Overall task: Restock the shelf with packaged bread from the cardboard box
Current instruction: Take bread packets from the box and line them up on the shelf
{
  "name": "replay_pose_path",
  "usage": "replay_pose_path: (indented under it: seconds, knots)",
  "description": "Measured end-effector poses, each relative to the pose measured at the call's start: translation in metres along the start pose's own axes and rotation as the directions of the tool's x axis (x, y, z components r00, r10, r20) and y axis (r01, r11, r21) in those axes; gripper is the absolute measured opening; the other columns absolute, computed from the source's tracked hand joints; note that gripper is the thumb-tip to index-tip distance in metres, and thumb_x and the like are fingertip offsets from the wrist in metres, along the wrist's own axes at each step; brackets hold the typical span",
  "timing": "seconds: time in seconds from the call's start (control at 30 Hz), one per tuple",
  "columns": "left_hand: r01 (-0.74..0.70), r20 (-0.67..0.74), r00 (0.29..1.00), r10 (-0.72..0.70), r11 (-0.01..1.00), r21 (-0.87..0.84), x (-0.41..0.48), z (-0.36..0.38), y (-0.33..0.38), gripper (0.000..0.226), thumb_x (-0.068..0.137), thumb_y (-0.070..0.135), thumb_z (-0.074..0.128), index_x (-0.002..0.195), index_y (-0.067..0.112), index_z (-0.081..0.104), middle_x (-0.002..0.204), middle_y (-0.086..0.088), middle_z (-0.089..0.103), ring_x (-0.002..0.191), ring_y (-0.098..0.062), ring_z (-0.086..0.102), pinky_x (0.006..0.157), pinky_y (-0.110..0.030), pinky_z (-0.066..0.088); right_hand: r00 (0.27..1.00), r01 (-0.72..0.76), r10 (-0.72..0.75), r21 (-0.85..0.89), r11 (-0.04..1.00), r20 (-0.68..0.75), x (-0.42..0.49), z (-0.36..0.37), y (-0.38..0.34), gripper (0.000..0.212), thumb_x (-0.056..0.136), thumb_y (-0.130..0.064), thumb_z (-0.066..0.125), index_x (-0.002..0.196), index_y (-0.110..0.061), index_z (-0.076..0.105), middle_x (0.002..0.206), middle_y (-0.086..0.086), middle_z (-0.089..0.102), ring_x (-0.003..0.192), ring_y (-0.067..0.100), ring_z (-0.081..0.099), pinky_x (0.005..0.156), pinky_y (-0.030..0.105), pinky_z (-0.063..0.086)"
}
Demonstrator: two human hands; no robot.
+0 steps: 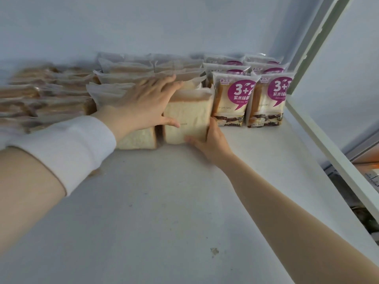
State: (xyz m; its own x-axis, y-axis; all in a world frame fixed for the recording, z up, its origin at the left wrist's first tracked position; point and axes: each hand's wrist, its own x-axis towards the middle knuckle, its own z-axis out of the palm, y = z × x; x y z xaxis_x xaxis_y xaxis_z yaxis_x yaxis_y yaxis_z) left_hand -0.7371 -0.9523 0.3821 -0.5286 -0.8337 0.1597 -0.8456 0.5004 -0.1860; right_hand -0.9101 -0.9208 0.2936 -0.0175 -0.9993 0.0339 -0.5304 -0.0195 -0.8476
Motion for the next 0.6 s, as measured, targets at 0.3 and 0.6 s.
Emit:
replay_pose_path:
  seconds: [0.3, 0.6]
  knots:
    - [-0.023, -0.072, 0.997, 0.024, 1.000, 0.019, 0.002, 0.010, -0.001, 0.093, 0.070, 0.054, 0.067, 0.142, 0.010, 0.029, 0.151, -0.015, 0.029, 0.134, -0.034, 0.035, 0.111, -0.042, 0.026, 0.997, -0.034, 0.027, -0.084, 0.996, -0.073, 0.008, 0.008, -0.002, 0.072, 0.075, -0.031, 0.075, 0.129, -0.003, 0.036, 0.132, 0.013, 0.051, 0.121, 0.031, 0.048, 0.092, 0.037, 0.040]
    - [0.070, 0.087, 0.994, -0.064, 0.996, -0.062, -0.042, -0.027, -0.045, 0.117, 0.065, 0.062, 0.065, 0.149, 0.020, -0.005, 0.158, -0.009, -0.004, 0.146, -0.026, 0.001, 0.118, -0.038, 0.003, 0.828, 0.300, -0.385, -0.259, 0.918, -0.407, -0.067, 0.028, -0.031, 0.075, 0.069, -0.027, 0.080, 0.129, 0.000, 0.044, 0.121, 0.018, 0.047, 0.111, 0.031, 0.050, 0.094, 0.034, 0.045]
